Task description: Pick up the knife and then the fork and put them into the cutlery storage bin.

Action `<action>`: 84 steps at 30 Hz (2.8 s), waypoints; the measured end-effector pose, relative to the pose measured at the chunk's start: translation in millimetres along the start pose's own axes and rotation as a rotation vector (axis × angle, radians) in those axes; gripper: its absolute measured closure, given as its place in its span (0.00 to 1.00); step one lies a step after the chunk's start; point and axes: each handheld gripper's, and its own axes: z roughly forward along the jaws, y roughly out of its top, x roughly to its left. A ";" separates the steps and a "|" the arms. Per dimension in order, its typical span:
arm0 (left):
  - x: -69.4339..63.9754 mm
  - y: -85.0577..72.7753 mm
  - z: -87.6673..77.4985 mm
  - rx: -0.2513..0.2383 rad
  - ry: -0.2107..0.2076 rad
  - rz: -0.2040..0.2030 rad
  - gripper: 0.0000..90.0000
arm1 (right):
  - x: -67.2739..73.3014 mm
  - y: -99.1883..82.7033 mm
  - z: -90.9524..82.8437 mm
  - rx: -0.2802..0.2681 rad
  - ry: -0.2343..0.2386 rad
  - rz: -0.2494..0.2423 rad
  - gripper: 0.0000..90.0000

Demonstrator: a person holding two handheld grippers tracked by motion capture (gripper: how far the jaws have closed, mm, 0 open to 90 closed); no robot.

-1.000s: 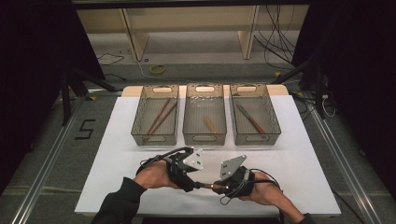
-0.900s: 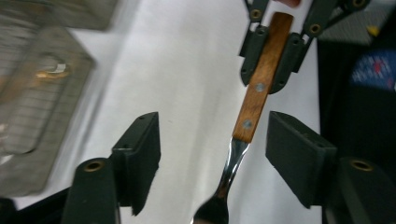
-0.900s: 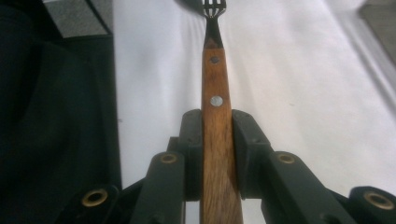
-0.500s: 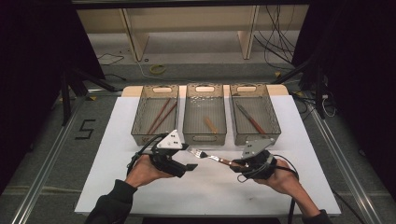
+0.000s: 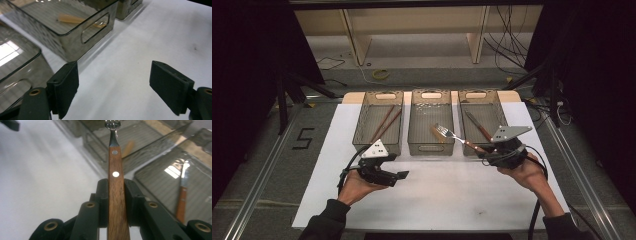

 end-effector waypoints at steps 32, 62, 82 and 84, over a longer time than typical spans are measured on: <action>3.9 -37.4 -21.3 -0.095 0.054 -0.133 0.22 | -91.6 19.8 36.6 0.077 -0.262 0.232 0.84; 3.8 -43.5 -19.2 -0.096 0.049 -0.159 0.21 | -105.1 14.3 67.6 0.156 -0.289 0.306 0.84; 3.9 -43.6 -17.8 -0.096 0.046 -0.159 0.20 | -103.0 13.5 66.1 0.104 -0.213 0.348 0.62; 4.0 -43.5 -17.8 -0.098 0.045 -0.160 0.20 | -101.9 12.4 61.8 0.083 -0.206 0.353 0.58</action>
